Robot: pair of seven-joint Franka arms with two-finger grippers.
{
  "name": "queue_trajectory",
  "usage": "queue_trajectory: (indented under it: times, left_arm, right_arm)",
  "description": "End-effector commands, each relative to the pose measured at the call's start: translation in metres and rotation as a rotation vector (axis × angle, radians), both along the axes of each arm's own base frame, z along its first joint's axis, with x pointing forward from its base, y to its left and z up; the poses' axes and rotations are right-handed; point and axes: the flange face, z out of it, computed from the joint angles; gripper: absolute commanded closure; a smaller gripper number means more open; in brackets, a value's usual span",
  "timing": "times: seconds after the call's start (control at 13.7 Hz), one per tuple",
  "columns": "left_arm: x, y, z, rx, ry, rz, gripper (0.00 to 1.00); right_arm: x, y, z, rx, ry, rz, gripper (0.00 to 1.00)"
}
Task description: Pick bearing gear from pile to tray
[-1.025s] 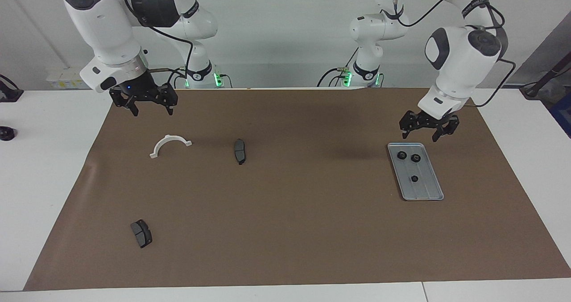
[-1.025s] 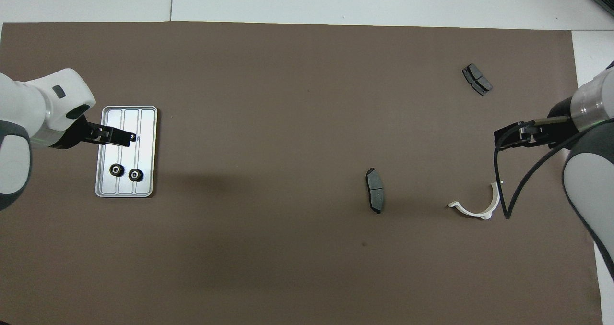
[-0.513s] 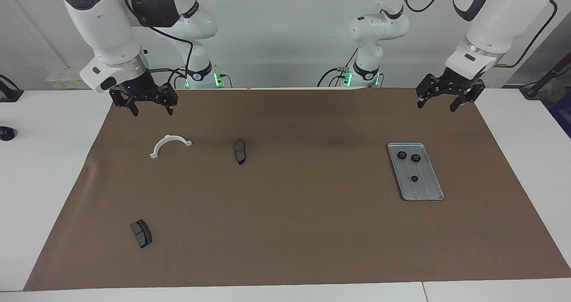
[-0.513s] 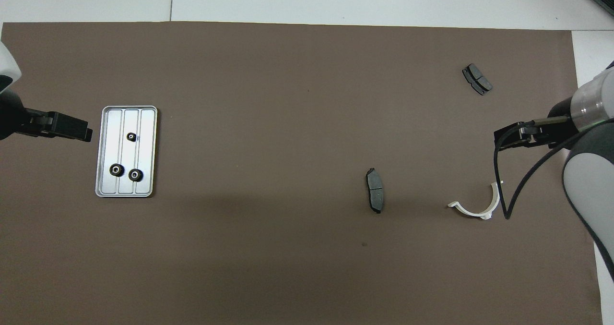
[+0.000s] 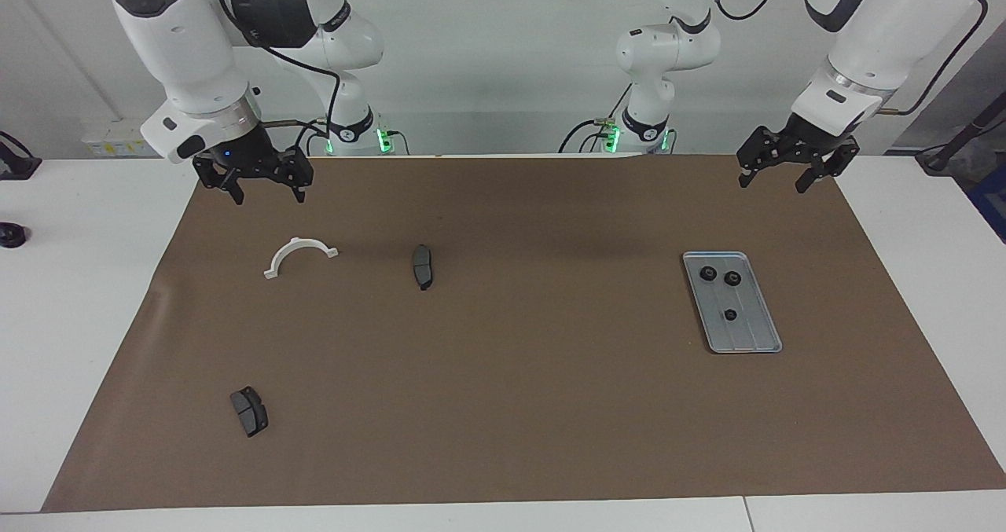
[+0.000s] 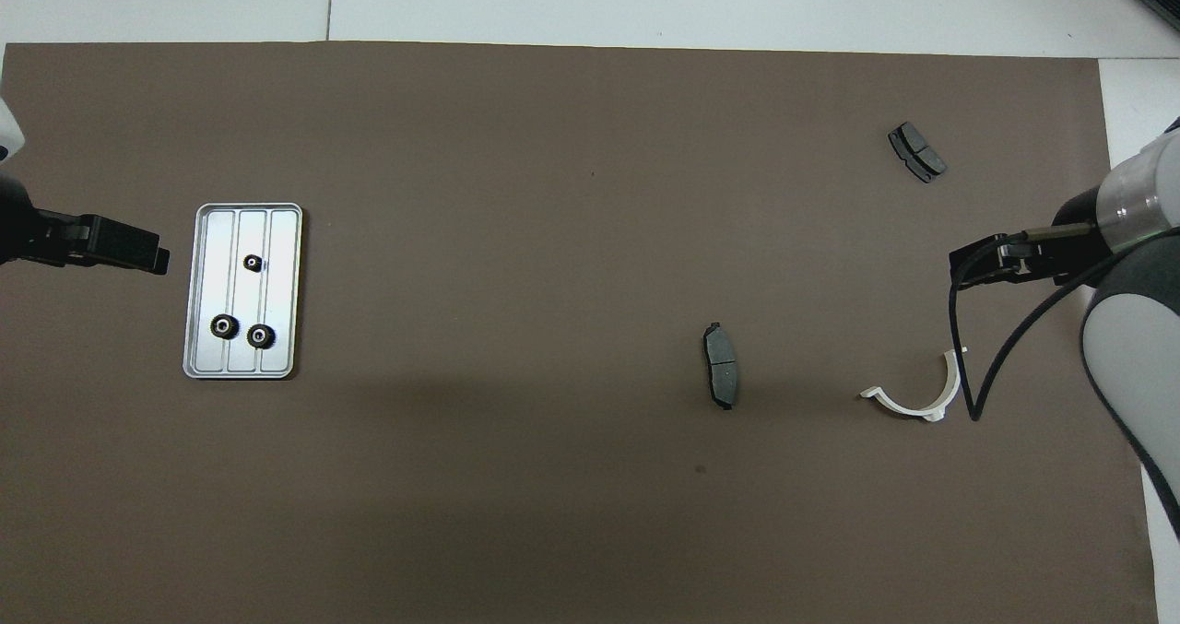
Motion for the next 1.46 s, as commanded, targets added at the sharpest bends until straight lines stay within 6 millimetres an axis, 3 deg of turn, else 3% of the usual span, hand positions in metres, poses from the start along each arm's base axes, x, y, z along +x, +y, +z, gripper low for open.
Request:
queue_trajectory:
  times: [0.0, 0.51, 1.39]
  left_arm:
    - [-0.007, 0.001, 0.001, 0.058, 0.026, -0.007, 0.0]
    - [-0.01, -0.001, -0.013, 0.019, -0.008, 0.008, 0.0]
    - [-0.012, 0.002, -0.011, 0.002, -0.008, 0.006, 0.0]
  right_arm:
    - [-0.006, -0.003, 0.001, 0.02, -0.012, 0.021, 0.0]
    - [-0.006, -0.003, 0.001, 0.02, -0.012, 0.021, 0.0]
    - [-0.006, -0.002, 0.001, 0.022, -0.012, 0.023, 0.0]
